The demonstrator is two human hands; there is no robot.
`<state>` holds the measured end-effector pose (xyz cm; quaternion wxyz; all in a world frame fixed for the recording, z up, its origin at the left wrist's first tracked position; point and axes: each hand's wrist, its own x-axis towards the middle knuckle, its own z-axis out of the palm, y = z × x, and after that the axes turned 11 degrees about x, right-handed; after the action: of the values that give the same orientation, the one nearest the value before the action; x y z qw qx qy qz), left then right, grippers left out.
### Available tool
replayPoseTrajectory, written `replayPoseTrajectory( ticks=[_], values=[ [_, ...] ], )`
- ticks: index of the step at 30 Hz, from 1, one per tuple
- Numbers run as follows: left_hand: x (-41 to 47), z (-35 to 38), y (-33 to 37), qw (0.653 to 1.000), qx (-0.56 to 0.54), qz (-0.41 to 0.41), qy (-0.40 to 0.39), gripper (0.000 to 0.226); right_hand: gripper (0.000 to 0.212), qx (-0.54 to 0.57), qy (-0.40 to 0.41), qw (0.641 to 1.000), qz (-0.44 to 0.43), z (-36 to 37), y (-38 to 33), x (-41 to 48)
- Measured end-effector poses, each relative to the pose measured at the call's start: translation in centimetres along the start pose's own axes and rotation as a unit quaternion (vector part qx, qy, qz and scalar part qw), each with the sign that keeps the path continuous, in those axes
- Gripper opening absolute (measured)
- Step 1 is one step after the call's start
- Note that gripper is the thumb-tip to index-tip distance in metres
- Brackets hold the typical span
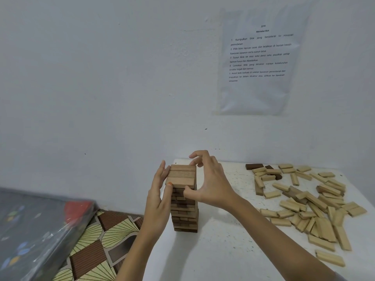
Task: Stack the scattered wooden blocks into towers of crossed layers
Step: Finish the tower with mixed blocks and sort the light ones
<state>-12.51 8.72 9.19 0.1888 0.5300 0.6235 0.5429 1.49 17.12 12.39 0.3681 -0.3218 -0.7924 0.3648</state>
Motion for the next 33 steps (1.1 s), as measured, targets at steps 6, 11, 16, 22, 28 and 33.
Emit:
replayPoseTrajectory(
  ticks=[6,11,16,22,28,33],
  values=[
    [-0.1,0.1,-0.2,1.000,-0.002,-0.010,0.004,0.044,0.064,0.002,-0.022,1.000,0.013,0.2,-0.1,-0.2],
    [-0.5,0.0,0.3,0.999,-0.024,-0.046,0.013,0.042,0.075,0.019,-0.039,0.999,0.024,-0.2,0.2,-1.0],
    [-0.3,-0.5,0.2,0.996,-0.020,-0.087,-0.006,0.056,0.083,0.111,-0.035,0.987,0.106,1.0,0.2,-2.8],
    [-0.2,0.2,-0.3,0.991,-0.038,-0.114,-0.066,0.053,0.068,0.139,-0.028,0.978,0.151,3.4,-0.1,-3.5],
    [0.0,0.6,0.0,0.989,-0.063,-0.118,-0.063,0.049,0.061,0.123,-0.021,0.980,0.157,4.4,-0.3,-3.2],
    [0.1,0.8,-0.4,0.991,-0.058,-0.109,-0.058,0.067,0.059,0.102,-0.016,0.983,0.152,4.5,-0.5,-3.2]
  ],
)
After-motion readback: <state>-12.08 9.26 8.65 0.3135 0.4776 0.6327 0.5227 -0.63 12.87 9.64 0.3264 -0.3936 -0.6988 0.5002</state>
